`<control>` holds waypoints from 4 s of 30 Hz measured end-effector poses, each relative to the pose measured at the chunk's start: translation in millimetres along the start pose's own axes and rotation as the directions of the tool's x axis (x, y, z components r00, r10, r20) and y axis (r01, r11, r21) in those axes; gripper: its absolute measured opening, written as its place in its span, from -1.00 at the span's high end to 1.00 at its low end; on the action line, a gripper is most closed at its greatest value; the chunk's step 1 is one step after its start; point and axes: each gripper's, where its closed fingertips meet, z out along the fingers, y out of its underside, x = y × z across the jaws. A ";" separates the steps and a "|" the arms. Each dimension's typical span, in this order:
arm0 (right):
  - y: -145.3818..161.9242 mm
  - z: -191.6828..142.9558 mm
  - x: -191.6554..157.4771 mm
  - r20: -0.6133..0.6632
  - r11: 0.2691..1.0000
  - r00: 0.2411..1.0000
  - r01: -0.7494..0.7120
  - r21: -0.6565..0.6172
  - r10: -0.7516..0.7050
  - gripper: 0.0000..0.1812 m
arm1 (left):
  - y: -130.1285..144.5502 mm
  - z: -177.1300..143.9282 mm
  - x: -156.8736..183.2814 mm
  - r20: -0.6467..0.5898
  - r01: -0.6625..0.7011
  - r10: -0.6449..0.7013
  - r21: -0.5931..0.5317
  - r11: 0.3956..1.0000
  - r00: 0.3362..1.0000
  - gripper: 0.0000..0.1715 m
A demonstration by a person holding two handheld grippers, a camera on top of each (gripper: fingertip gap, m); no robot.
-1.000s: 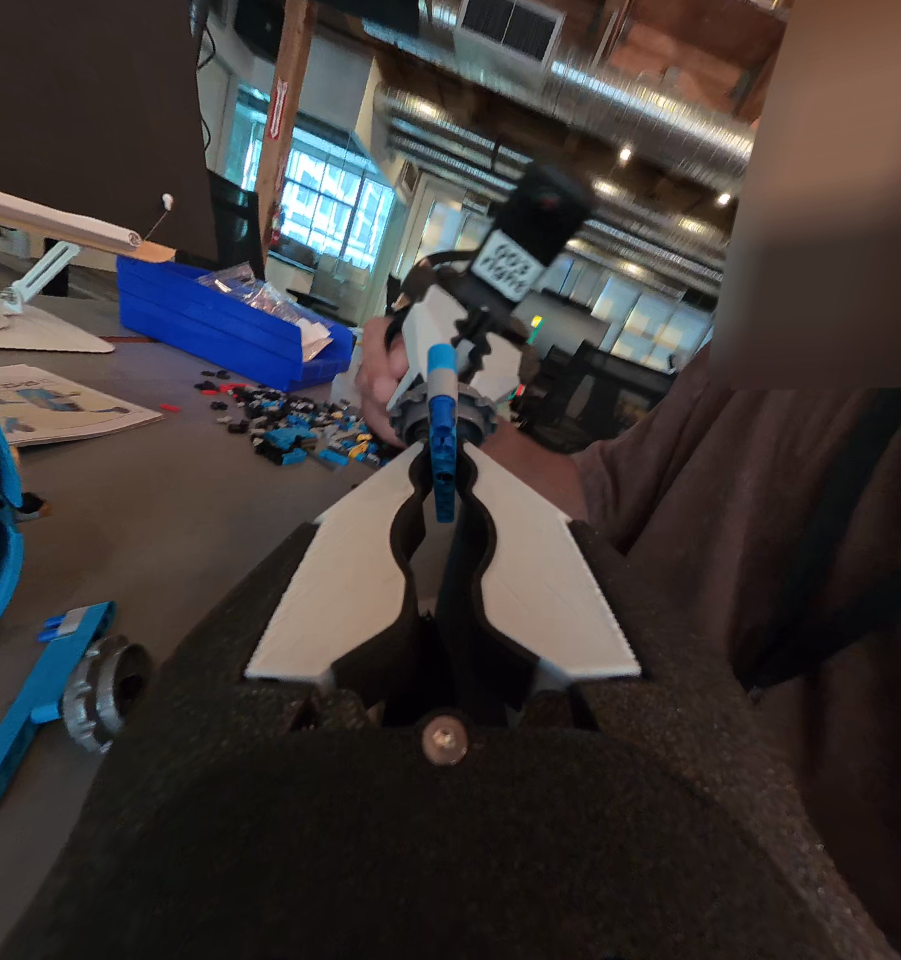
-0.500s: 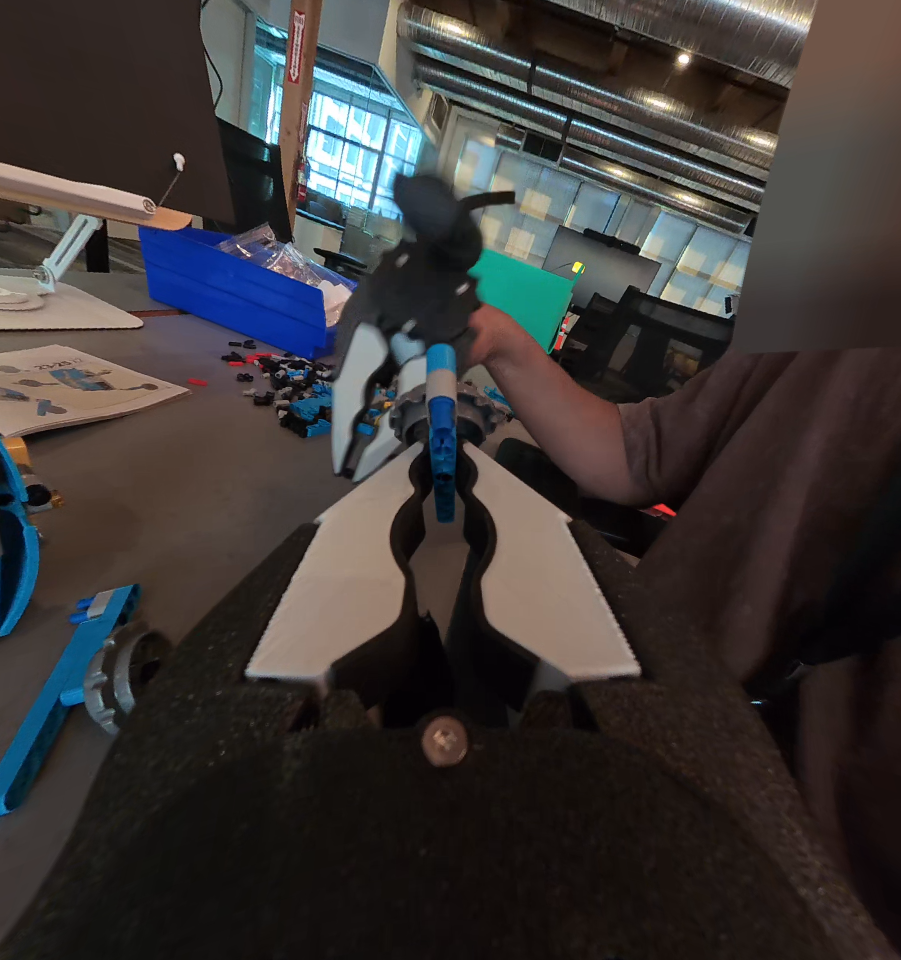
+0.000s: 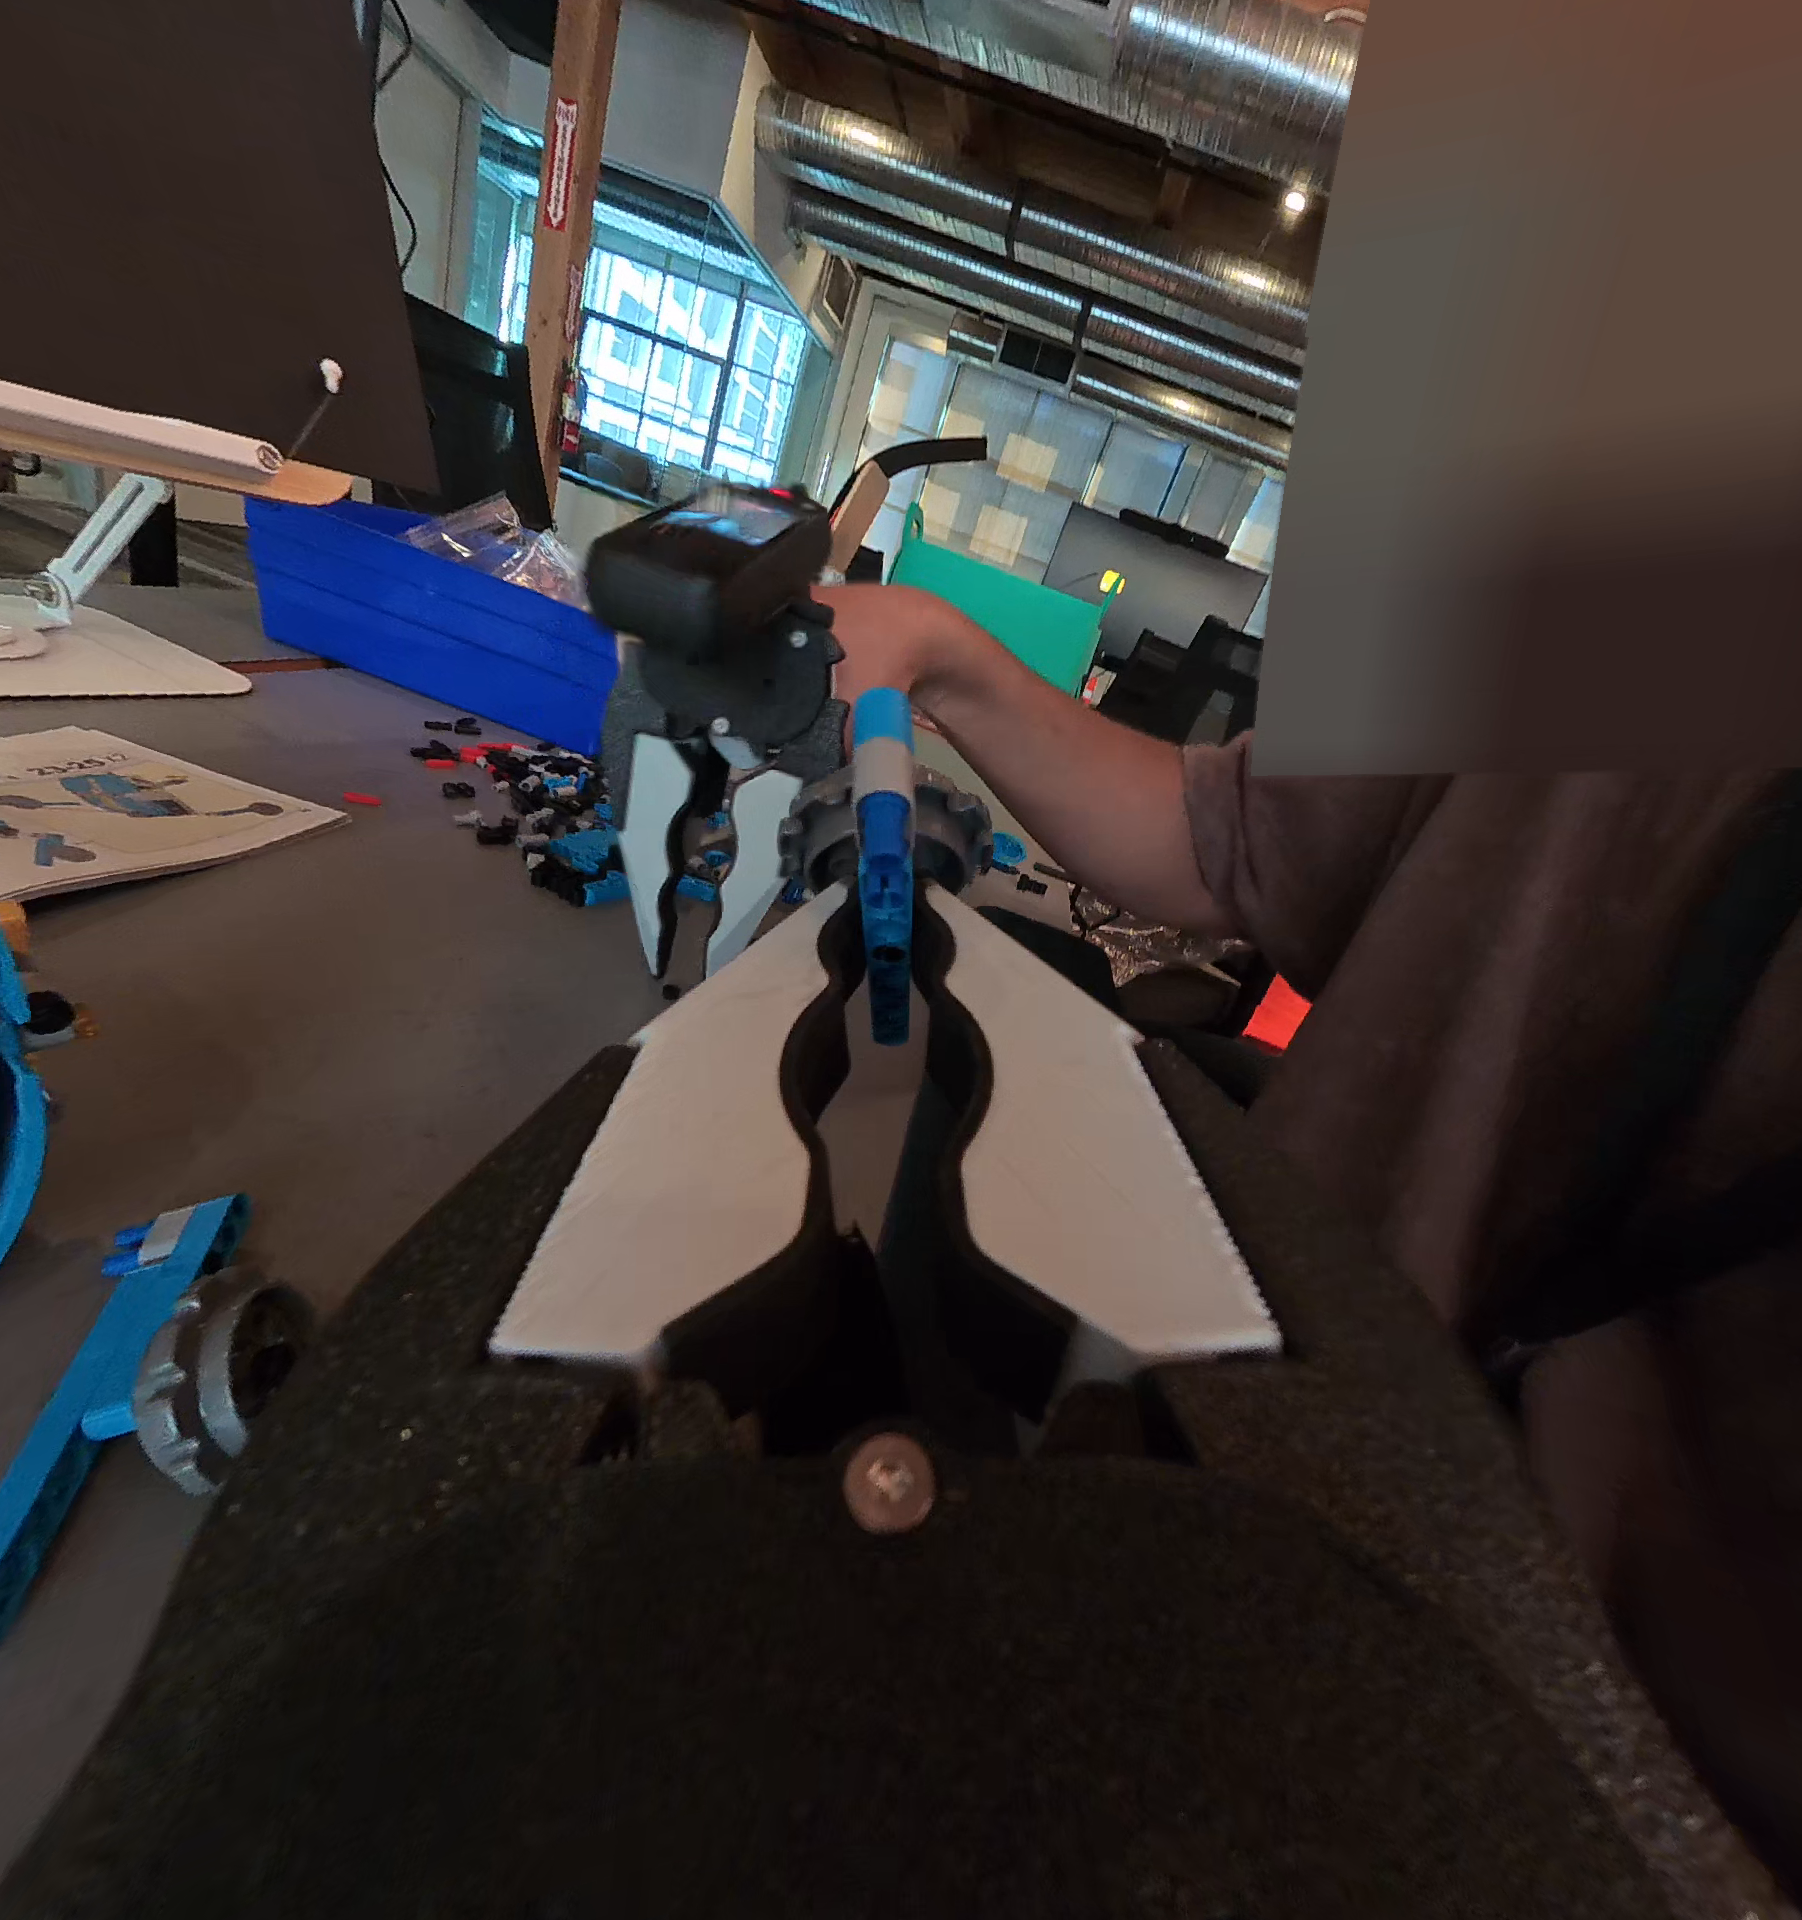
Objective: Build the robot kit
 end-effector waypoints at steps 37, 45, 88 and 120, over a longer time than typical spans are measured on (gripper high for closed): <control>-167.3 -128.8 -88.2 0.104 0.449 0.972 0.002 0.893 -0.211 0.93 | 3.6 2.2 1.1 -0.003 -0.009 0.009 -0.020 1.000 1.000 0.93; -164.9 -127.4 -83.0 0.089 0.458 0.978 0.008 0.889 -0.189 0.93 | 3.3 1.8 1.2 -0.004 -0.010 0.010 -0.018 1.000 1.000 0.93; -165.7 -131.3 -85.4 0.065 0.406 0.982 0.013 0.914 -0.179 0.93 | -3.4 -0.7 4.8 -0.019 -0.030 0.031 0.022 0.999 0.999 0.93; -162.3 -127.2 -87.9 -0.163 0.567 0.936 0.322 0.758 -0.313 0.93 | 1.5 2.3 5.7 -0.103 0.070 -0.071 -0.016 0.997 0.992 0.93</control>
